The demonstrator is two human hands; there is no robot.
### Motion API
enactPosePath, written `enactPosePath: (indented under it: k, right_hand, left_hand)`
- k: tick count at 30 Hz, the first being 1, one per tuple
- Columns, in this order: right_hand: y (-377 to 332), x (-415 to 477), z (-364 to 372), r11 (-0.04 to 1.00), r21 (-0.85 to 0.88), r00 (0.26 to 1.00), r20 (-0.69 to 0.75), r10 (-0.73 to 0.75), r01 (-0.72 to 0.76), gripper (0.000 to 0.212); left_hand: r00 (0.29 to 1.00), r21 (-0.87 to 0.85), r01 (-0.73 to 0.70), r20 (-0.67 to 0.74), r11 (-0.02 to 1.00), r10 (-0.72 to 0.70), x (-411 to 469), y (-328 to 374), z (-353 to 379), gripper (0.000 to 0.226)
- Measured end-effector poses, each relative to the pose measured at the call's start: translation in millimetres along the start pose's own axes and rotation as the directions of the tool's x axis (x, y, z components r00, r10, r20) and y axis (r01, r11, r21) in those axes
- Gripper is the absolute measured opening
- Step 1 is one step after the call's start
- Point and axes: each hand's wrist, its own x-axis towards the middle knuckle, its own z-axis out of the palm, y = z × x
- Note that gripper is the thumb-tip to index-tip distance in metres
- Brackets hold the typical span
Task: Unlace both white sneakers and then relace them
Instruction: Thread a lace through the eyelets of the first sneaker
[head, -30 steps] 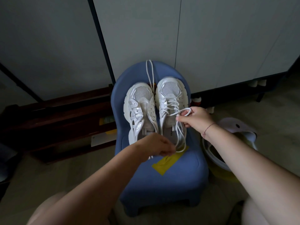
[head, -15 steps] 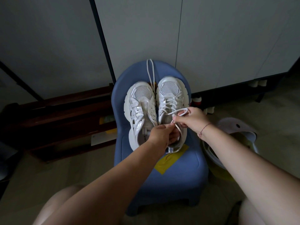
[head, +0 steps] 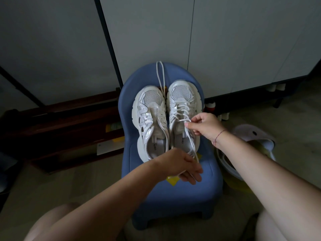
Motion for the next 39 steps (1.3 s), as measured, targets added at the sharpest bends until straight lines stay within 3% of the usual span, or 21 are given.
enactPosePath:
  k: [2,5,7,9,11,15,20,26,31,34,37,39]
  right_hand:
    - [-4.0,-5.1,-0.6,0.999,-0.007,0.999,0.02,0.046,-0.046,0.024]
    - [-10.9,-15.9,-5.3,0.965,-0.098,0.953,0.158,0.257,-0.244,0.027]
    - [-14.4,-22.8,-9.2,0.928,-0.047,0.885,0.285,0.368,-0.371,0.019]
    - [-15.6,-25.9,-13.6,0.906,0.053,0.86,0.342,0.379,-0.42,0.013]
    - [-15.9,-25.4,-17.4,0.92,0.055,0.881,0.313,0.354,-0.389,0.016]
    - [-14.4,-26.3,-20.6,0.953,-0.082,0.906,0.296,0.303,-0.292,0.021]
    - [-14.4,-28.9,-17.3,0.942,-0.236,0.895,0.323,0.307,-0.239,0.025]
    - [-16.4,-27.0,-18.4,0.932,-0.258,0.884,0.327,0.333,-0.256,0.031]
    - [-16.9,-25.6,-19.7,0.928,-0.285,0.898,0.296,0.325,-0.242,0.029]
    - [-16.4,-24.2,-21.4,0.92,-0.352,0.939,0.227,0.26,-0.17,0.027]
    - [-16.5,-16.7,-21.2,0.786,-0.614,0.997,0.07,-0.037,0.072,0.017]
    - [-24.1,-17.6,-16.4,0.819,-0.532,0.964,-0.018,-0.266,0.216,0.014]
  left_hand:
    - [0.999,-0.081,-0.041,-0.022,0.996,0.04,1.7,0.1,2.9,0.02]
    - [0.989,-0.183,-0.113,-0.113,0.976,0.094,7.4,1.9,4.4,0.018]
    - [0.985,-0.165,-0.136,-0.132,0.977,0.115,10.4,1.8,4.8,0.02]
    - [0.984,-0.156,-0.129,-0.14,0.979,0.107,11.8,1.6,6.8,0.02]
    - [0.967,-0.194,-0.13,-0.243,0.972,0.081,15.0,2.0,8.1,0.02]
    - [0.867,-0.315,-0.175,-0.498,0.933,-0.006,27.6,4.9,0.0,0.017]
    - [0.906,-0.663,-0.158,-0.392,0.732,-0.16,36.9,14.7,-2.1,0.021]
    - [0.913,-0.758,-0.184,-0.368,0.626,-0.178,45.1,18.5,-6.3,0.033]
    - [0.88,-0.635,-0.185,-0.446,0.75,-0.161,42.1,19.4,-13.6,0.029]
    - [0.831,-0.397,-0.215,-0.554,0.892,-0.046,23.1,26.9,-24.0,0.025]
    - [0.782,-0.079,-0.214,-0.611,0.974,0.123,3.9,33.7,-39.5,0.027]
    - [0.794,0.02,-0.232,-0.573,0.973,0.201,-5.6,36.1,-49.5,0.029]
